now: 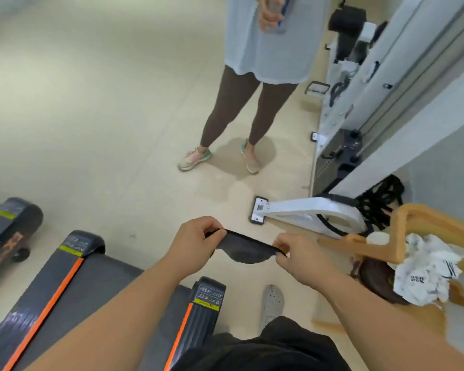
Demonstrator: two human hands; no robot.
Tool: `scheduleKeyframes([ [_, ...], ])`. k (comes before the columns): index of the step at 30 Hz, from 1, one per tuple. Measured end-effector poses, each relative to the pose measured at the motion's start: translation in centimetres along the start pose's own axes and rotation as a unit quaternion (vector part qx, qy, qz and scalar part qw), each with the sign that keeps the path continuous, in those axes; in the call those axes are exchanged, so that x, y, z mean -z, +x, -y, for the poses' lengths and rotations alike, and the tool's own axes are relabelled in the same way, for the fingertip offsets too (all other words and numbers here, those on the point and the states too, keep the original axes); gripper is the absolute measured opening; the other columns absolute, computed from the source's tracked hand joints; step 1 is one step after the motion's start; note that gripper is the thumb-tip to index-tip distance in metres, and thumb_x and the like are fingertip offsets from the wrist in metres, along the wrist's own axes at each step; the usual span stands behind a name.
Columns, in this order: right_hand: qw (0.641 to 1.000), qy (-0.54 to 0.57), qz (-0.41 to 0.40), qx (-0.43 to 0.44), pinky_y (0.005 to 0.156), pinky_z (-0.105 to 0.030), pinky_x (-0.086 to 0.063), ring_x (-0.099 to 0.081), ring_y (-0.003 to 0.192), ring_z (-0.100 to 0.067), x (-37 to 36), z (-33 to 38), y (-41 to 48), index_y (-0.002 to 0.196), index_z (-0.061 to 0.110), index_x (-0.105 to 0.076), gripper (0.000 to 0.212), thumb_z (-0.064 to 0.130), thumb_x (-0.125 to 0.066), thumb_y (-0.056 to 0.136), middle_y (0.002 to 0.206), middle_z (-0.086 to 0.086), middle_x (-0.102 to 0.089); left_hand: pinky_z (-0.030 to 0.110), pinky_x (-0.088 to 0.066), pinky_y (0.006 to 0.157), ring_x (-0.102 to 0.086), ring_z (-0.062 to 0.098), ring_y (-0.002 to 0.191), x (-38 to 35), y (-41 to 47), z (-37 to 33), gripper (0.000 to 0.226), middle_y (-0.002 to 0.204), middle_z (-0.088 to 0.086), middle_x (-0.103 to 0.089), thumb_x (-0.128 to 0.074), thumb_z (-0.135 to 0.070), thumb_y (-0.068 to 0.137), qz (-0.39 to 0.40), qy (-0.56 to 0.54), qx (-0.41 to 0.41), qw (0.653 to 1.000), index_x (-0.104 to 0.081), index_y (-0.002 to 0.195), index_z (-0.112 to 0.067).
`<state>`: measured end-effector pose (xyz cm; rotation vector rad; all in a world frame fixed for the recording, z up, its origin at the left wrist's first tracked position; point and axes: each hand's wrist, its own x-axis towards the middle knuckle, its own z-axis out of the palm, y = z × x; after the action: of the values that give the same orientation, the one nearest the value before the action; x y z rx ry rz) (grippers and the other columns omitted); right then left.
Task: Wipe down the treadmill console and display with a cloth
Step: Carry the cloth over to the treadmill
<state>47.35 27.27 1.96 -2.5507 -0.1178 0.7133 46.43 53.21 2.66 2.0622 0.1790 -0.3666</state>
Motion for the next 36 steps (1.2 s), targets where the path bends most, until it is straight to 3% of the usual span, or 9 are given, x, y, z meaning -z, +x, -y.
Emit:
scheduleKeyframes([
  [3, 0.998, -0.030, 0.030, 0.044, 0.056, -0.024, -0.040, -0.054, 0.066, -0.007, 0.7, 2.7, 6.3, 0.081, 0.030, -0.067, 0.017, 0.014, -0.062, 0.086, 0.072, 0.011, -0.065, 0.030, -0.048, 0.054, -0.064, 0.032, 0.062, 2.9, 1.0, 2.0, 0.018, 0.070, 0.004, -0.069, -0.062, -0.015, 0.095, -0.108, -0.047, 0.072, 0.990, -0.067, 0.078, -0.018],
  [6, 0.989, -0.053, 0.074, 0.114, 0.056, -0.020, -0.037, -0.054, 0.066, -0.005, 1.7, 5.6, 12.1, 0.079, 0.029, -0.069, 0.015, 0.018, -0.064, 0.088, 0.068, 0.013, -0.063, 0.034, -0.051, 0.058, -0.064, 0.025, 0.058, 4.9, 2.3, 3.2, 0.018, 0.067, -0.003, -0.069, -0.062, -0.019, 0.095, -0.190, -0.063, 0.127, 0.971, -0.067, 0.078, -0.023],
  [8, 0.979, -0.062, 0.084, 0.174, 0.058, -0.016, -0.036, -0.056, 0.071, -0.004, 2.5, 7.5, 15.9, 0.084, 0.029, -0.072, 0.015, 0.017, -0.065, 0.090, 0.072, 0.016, -0.064, 0.030, -0.050, 0.060, -0.064, 0.019, 0.058, 6.0, 3.3, 3.5, 0.018, 0.067, -0.004, -0.069, -0.062, -0.021, 0.095, -0.245, -0.068, 0.167, 0.953, -0.066, 0.078, -0.025],
  [12, 0.952, -0.070, 0.123, 0.272, 0.067, -0.023, -0.046, -0.063, 0.078, -0.005, 4.8, 11.4, 23.0, 0.078, 0.037, -0.068, 0.025, 0.015, -0.069, 0.089, 0.078, 0.017, -0.069, 0.025, -0.049, 0.056, -0.064, 0.014, 0.058, 7.6, 4.4, 2.9, 0.021, 0.067, -0.002, -0.069, -0.064, -0.019, 0.094, -0.349, -0.084, 0.230, 0.905, -0.064, 0.074, -0.024],
  [17, 0.898, -0.097, 0.195, 0.383, 0.067, -0.008, -0.040, -0.062, 0.082, 0.002, 6.7, 19.0, 28.9, 0.082, 0.044, -0.064, 0.031, 0.015, -0.070, 0.090, 0.084, 0.023, -0.067, 0.008, -0.041, 0.056, -0.060, 0.005, 0.069, 9.7, 4.5, 2.1, 0.015, 0.080, -0.002, -0.070, -0.065, -0.018, 0.094, -0.462, -0.097, 0.284, 0.834, -0.068, 0.080, -0.016],
  [22, 0.864, -0.108, 0.229, 0.435, 0.068, -0.006, -0.040, -0.062, 0.081, 0.007, 4.5, 25.9, 31.8, 0.087, 0.035, -0.072, 0.019, 0.016, -0.069, 0.092, 0.084, 0.020, -0.071, 0.023, -0.044, 0.064, -0.064, 0.009, 0.076, 11.4, 3.2, 4.1, 0.013, 0.081, -0.009, -0.072, -0.066, -0.023, 0.093, -0.533, -0.141, 0.326, 0.768, -0.069, 0.080, -0.025],
  [29, 0.835, -0.142, 0.247, 0.470, 0.063, -0.019, -0.045, -0.064, 0.073, 0.001, -0.7, 36.7, 35.0, 0.081, 0.035, -0.068, 0.018, 0.022, -0.068, 0.094, 0.074, 0.016, -0.071, 0.022, -0.044, 0.069, -0.065, 0.008, 0.083, 17.3, 3.3, 9.4, 0.015, 0.084, -0.011, -0.073, -0.067, -0.023, 0.092, -0.599, -0.227, 0.340, 0.689, -0.070, 0.079, -0.028],
  [36, 0.787, -0.128, 0.311, 0.517, 0.062, -0.010, -0.043, -0.062, 0.072, 0.001, -5.9, 51.2, 33.4, 0.084, 0.028, -0.071, 0.019, 0.013, -0.068, 0.094, 0.076, 0.013, -0.071, 0.023, -0.047, 0.064, -0.066, 0.016, 0.082, 26.1, -2.0, 12.1, 0.014, 0.086, -0.006, -0.073, -0.067, -0.024, 0.093, -0.652, -0.242, 0.358, 0.623, -0.069, 0.079, -0.025],
])
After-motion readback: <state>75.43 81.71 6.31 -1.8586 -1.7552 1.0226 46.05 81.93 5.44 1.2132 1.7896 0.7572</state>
